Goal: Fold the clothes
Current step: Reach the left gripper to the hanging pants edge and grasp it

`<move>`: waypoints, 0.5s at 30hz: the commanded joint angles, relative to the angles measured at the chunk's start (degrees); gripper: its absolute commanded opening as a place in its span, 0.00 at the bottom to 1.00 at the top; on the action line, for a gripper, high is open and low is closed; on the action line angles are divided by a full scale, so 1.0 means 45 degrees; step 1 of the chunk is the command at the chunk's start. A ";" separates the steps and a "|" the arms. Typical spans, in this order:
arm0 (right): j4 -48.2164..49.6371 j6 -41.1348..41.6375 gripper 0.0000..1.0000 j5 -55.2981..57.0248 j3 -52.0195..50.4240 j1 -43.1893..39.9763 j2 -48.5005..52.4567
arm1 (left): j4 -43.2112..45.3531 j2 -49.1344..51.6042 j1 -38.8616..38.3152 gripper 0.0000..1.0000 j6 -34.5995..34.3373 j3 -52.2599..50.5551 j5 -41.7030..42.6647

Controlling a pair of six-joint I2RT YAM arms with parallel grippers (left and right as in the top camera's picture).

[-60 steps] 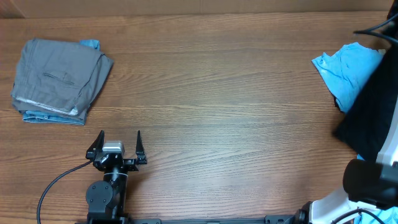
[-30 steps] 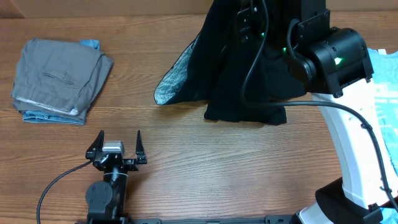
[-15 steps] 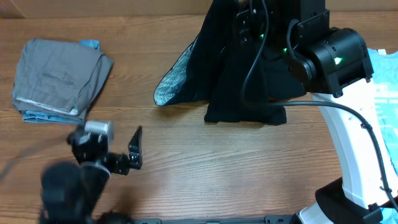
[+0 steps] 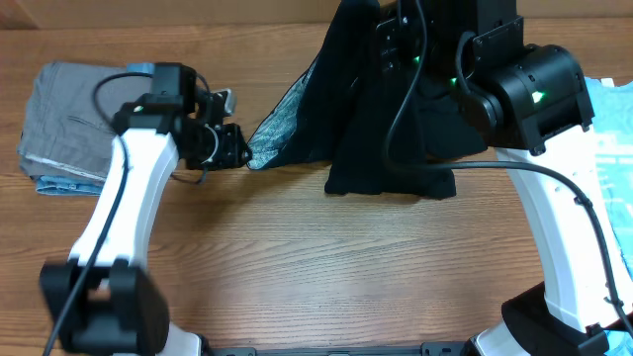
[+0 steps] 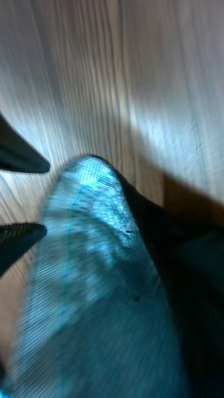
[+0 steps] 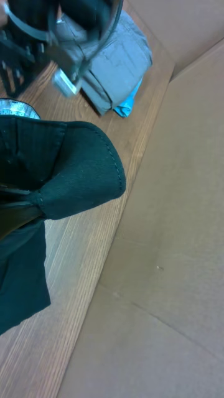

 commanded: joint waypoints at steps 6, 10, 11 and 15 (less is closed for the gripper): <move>-0.0121 0.0049 0.04 -0.0019 0.0330 0.0005 -0.0301 | 0.0447 0.2278 0.0282 0.53 -0.0695 0.0160 0.2754; -0.0189 0.0049 0.04 -0.0015 0.0330 0.0000 -0.0301 | 0.0534 0.2268 0.0350 0.62 -0.0709 0.0175 0.2302; -0.0185 0.0049 0.04 -0.0015 0.0330 0.0000 -0.0301 | 0.0476 0.2244 0.0437 0.63 -0.0826 0.0267 0.2312; -0.0223 0.0049 0.04 -0.0015 0.0330 0.0000 -0.0301 | -0.0792 0.2244 0.0879 0.65 -0.0865 0.1841 0.2861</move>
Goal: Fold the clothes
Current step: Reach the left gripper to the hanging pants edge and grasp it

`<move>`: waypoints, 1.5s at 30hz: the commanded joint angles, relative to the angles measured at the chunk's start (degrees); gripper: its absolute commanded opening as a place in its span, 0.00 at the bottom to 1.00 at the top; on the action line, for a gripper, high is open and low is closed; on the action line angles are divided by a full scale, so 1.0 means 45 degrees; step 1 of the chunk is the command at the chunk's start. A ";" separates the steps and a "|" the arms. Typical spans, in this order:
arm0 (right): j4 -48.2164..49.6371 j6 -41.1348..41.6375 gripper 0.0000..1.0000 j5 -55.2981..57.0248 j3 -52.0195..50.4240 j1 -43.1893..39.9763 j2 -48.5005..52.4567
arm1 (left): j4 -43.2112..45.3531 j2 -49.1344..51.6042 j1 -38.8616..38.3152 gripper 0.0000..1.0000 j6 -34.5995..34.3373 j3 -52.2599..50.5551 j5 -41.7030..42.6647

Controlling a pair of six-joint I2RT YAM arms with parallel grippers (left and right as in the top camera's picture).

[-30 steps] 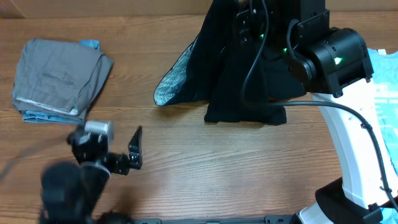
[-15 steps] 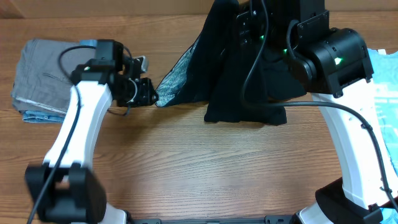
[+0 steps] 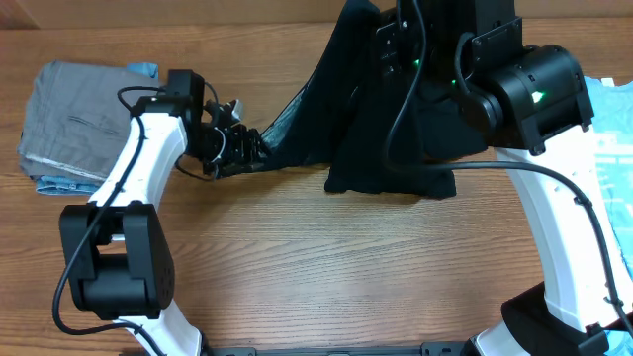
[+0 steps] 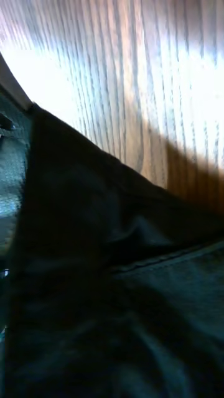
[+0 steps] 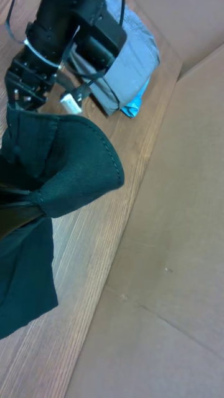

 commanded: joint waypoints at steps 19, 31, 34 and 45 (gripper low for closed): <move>0.0175 0.0053 0.04 0.0019 0.0330 -0.0010 -0.0301 | -0.1724 0.0097 0.0248 0.75 0.0748 0.1214 -0.1749; 0.0126 0.0053 0.04 0.0019 0.0330 -0.0010 -0.0301 | 0.0029 0.0097 -0.0083 0.29 0.0359 -0.0335 -0.1661; 0.0121 0.0053 0.04 0.0015 0.0330 -0.0010 -0.0301 | 0.0413 0.0097 -0.0083 0.14 0.0359 -0.0695 -0.1656; 0.0092 0.0053 0.04 0.0015 0.0330 -0.0010 -0.0301 | 0.1112 0.0092 -0.0019 0.04 0.0296 -0.0704 -0.1642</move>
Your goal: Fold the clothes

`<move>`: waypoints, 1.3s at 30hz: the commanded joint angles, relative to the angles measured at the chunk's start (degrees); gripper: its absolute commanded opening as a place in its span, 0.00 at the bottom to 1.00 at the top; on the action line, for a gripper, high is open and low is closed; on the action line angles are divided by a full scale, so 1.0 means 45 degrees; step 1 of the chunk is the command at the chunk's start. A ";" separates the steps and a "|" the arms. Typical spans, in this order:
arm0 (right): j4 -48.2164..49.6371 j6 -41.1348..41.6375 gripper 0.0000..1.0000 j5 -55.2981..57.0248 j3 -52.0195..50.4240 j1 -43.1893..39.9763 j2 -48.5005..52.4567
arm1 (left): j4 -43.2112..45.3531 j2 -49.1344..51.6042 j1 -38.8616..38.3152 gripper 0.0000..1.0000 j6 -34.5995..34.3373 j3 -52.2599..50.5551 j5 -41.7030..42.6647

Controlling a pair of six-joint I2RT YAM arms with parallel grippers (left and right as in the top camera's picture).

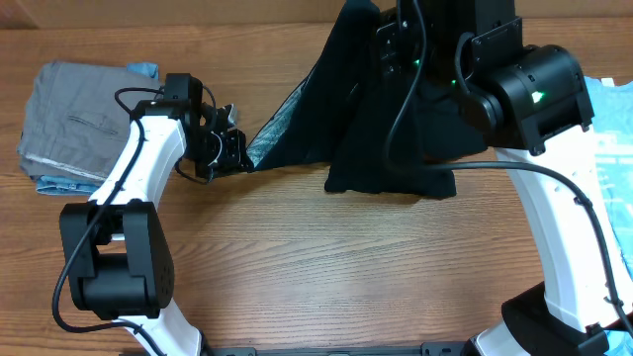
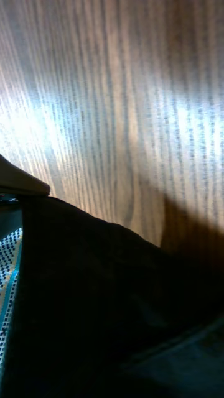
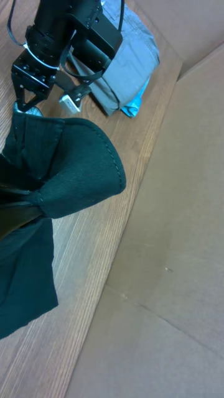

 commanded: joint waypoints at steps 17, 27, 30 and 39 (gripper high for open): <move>-0.5513 0.1472 0.04 0.1258 0.0316 -0.0597 -0.0369 | -0.2890 -0.2030 0.0583 0.04 -0.0141 0.6120 -0.2720; -0.6557 0.3162 0.04 0.0442 -0.1627 -0.0729 -0.0369 | -0.2234 -0.3468 0.0583 0.04 -0.0423 0.8034 -0.3099; -0.6232 0.3162 0.04 0.0437 -0.3390 -0.0729 -0.0369 | -0.1705 -0.3483 0.0588 0.04 -0.0427 0.8636 -0.3143; -0.2059 0.3730 0.04 -0.0908 -0.9452 -0.0714 -0.0369 | -0.0316 -0.3483 0.0583 0.04 -0.0753 0.8728 -0.4129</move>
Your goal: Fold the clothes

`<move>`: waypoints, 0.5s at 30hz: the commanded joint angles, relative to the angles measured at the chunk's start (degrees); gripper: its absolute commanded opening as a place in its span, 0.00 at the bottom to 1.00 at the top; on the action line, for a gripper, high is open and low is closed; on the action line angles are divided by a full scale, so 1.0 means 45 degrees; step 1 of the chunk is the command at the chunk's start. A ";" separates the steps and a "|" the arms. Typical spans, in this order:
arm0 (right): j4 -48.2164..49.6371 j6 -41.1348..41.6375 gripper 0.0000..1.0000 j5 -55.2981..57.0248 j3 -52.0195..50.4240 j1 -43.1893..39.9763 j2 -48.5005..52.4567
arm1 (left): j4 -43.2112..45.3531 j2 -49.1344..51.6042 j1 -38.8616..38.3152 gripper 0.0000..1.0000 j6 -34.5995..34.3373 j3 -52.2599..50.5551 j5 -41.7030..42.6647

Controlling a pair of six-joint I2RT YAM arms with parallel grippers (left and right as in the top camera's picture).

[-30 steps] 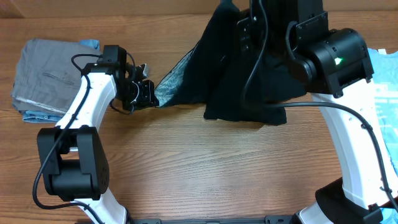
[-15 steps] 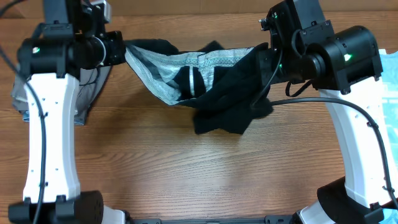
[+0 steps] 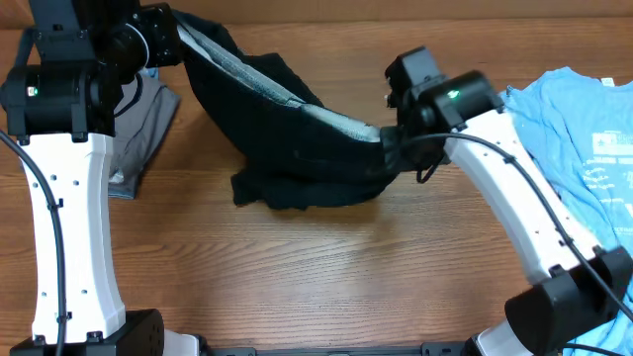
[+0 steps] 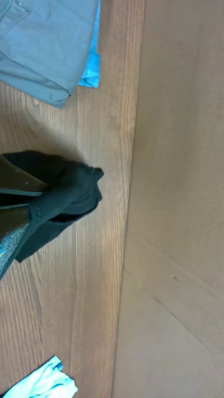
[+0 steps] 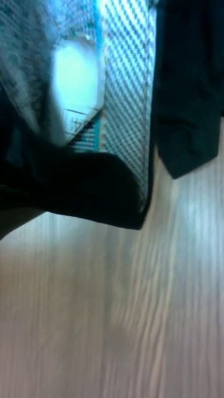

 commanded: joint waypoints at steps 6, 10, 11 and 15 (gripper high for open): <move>0.1035 0.0015 0.09 -0.2346 -0.1977 -0.0068 -0.0452 | 0.0831 -0.0418 0.0053 0.04 -0.0170 0.0554 -0.0481; 0.0087 -0.0189 0.38 -0.2817 -0.1433 -0.0573 -0.1073 | 0.0889 -0.0432 -0.0151 0.04 -0.0112 0.0733 -0.0442; 0.0044 -0.0189 0.48 -0.3235 -0.1404 -0.0738 -0.1273 | 0.0879 -0.0432 -0.0248 0.04 -0.0102 0.0733 -0.0442; 0.0165 -0.0136 0.57 -0.5615 -0.1413 -0.1413 -0.1627 | 0.1064 -0.0432 -0.0670 0.04 -0.0024 0.0733 -0.0442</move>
